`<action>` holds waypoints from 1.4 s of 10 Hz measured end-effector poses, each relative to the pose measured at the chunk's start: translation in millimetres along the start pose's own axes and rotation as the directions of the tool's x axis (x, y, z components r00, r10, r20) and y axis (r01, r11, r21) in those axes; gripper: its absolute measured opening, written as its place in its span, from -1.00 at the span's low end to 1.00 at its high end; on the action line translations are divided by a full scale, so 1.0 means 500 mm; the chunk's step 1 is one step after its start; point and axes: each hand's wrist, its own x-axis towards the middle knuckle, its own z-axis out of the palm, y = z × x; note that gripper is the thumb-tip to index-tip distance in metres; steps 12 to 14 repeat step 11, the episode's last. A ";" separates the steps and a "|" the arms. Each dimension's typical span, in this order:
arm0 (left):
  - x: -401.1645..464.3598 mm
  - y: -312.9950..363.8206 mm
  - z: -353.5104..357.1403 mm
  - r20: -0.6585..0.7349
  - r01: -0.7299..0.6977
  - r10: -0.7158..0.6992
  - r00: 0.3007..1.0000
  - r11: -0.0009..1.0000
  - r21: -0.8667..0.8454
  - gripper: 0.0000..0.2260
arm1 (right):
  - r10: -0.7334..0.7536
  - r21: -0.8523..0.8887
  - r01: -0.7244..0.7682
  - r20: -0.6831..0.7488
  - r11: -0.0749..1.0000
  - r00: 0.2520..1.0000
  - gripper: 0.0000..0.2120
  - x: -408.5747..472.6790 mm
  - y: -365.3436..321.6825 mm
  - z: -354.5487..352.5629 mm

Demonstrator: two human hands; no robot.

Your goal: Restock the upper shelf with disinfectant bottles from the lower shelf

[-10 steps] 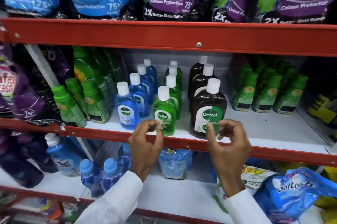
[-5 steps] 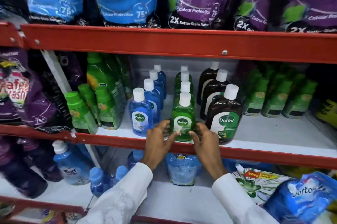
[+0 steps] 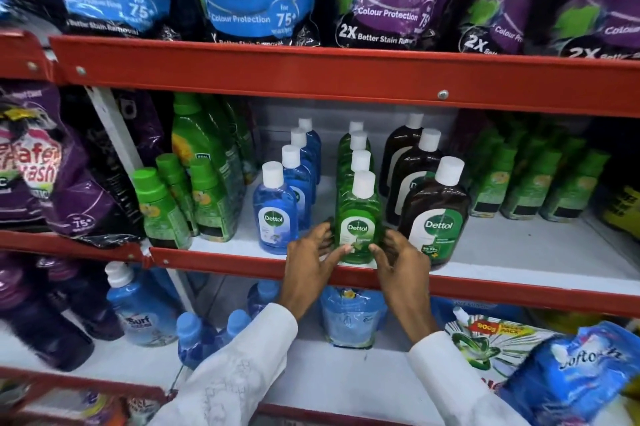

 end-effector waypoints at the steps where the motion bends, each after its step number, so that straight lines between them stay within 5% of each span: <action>1: -0.030 0.001 -0.033 -0.191 -0.043 0.048 0.980 0.999 0.030 -0.70 | -0.024 0.082 0.041 -0.198 0.996 0.980 -0.70 -0.028 -0.026 -0.022; 2: -0.056 0.008 -0.093 -0.477 -0.131 0.171 0.862 0.984 0.116 -0.83 | -0.135 0.121 0.175 -0.288 0.977 0.948 -0.82 -0.047 -0.064 -0.005; 3: -0.038 -0.013 -0.153 -0.559 -0.070 0.110 0.822 0.993 0.092 -0.78 | -0.192 0.157 0.203 -0.081 0.967 0.978 -0.77 -0.047 -0.097 0.063; 4: -0.001 -0.069 -0.199 -0.375 0.111 -0.036 0.926 0.977 0.181 -0.53 | -0.192 0.118 0.177 0.125 0.977 0.974 -0.61 -0.032 -0.125 0.137; 5: 0.019 -0.096 -0.210 -0.171 0.130 -0.094 0.981 0.967 0.218 -0.56 | -0.163 0.050 0.156 0.204 0.987 0.965 -0.60 -0.008 -0.128 0.187; 9: 0.029 -0.126 -0.190 -0.102 0.014 -0.003 0.995 0.993 0.116 -0.62 | -0.099 -0.036 0.106 0.151 0.994 0.984 -0.72 -0.006 -0.103 0.201; 14: 0.018 -0.106 -0.196 -0.108 0.025 -0.014 0.994 0.994 0.105 -0.53 | -0.064 0.079 0.056 0.101 0.995 0.993 -0.67 -0.022 -0.117 0.183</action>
